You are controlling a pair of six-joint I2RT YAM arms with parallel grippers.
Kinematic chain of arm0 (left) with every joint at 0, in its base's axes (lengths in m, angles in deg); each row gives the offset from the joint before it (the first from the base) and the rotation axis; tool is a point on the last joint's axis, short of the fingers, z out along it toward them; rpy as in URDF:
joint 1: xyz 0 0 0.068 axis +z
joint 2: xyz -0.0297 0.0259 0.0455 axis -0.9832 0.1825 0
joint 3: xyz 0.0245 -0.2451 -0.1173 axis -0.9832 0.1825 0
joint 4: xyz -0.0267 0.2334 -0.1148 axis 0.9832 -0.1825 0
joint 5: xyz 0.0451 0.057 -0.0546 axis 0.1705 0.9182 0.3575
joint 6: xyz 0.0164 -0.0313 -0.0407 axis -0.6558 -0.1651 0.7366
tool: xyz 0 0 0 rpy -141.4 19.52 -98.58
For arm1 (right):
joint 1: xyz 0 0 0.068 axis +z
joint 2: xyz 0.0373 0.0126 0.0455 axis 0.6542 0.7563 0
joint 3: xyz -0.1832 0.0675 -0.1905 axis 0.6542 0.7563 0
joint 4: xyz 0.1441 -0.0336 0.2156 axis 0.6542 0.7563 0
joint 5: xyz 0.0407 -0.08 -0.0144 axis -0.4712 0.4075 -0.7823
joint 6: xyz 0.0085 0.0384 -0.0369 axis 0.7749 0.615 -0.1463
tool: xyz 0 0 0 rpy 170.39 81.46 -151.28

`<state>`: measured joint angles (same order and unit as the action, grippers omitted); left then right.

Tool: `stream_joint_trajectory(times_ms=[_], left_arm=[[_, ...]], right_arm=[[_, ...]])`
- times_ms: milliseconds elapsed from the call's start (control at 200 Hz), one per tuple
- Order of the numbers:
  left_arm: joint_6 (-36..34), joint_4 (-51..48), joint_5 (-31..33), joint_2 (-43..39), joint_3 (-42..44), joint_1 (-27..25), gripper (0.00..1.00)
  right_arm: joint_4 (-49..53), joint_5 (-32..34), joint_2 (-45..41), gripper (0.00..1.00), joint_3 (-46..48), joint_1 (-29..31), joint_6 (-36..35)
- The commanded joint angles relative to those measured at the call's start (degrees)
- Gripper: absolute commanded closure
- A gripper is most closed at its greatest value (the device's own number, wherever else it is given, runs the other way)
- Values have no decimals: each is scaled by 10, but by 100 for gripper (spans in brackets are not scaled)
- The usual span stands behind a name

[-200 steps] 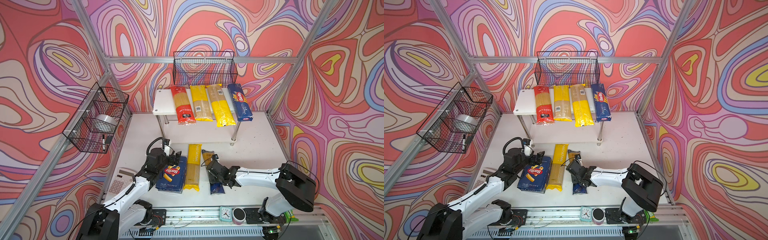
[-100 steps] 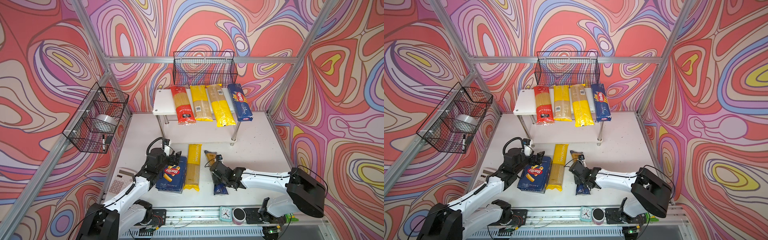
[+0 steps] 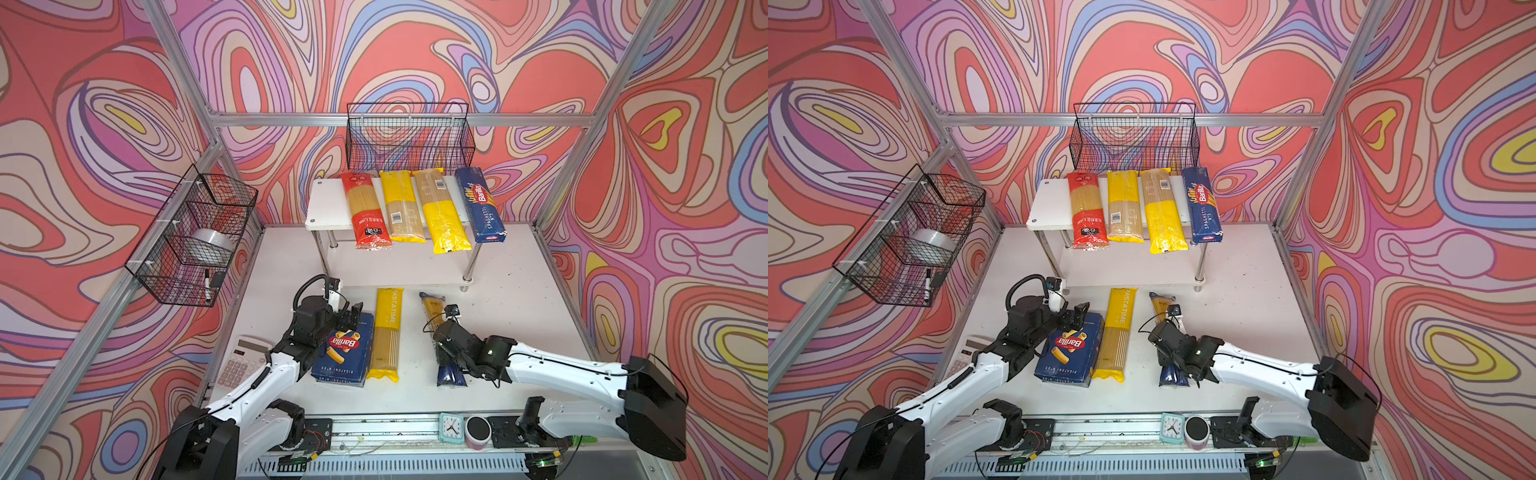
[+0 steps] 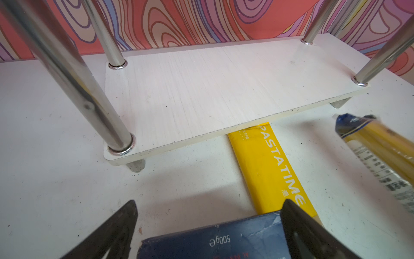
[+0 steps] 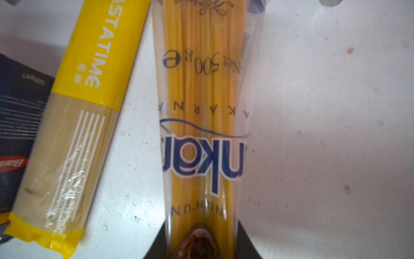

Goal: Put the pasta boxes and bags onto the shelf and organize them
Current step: 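Lift the ankara bag upright off the table with the right gripper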

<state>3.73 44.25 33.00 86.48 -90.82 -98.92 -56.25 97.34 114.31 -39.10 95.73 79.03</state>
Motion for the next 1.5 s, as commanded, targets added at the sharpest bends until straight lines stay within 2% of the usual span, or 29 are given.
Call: stream_joint_trajectory(times_ms=[0, 285, 606, 716, 881, 1137, 1492], left_arm=[[-3, -1, -3, 4, -16, 3, 0], [-5, -5, -6, 10, -20, 3, 0], [-4, -5, -5, 10, -22, 3, 0], [-4, -5, -6, 11, -22, 3, 0], [-5, -6, -9, 12, -23, 3, 0], [-5, -7, -11, 15, -25, 3, 0], [-7, -8, -13, 16, -26, 3, 0]], right_arm=[[13, 53, -34, 100, -10, -12, 25], [76, 66, -65, 100, -64, -12, 23], [72, 68, -35, 100, -143, -21, -9], [75, 57, -10, 100, -168, -46, -36], [35, -8, 23, 100, -172, -118, -84], [-14, -40, 83, 100, -186, -198, -157], [-71, -67, 154, 100, -218, -241, -203]])
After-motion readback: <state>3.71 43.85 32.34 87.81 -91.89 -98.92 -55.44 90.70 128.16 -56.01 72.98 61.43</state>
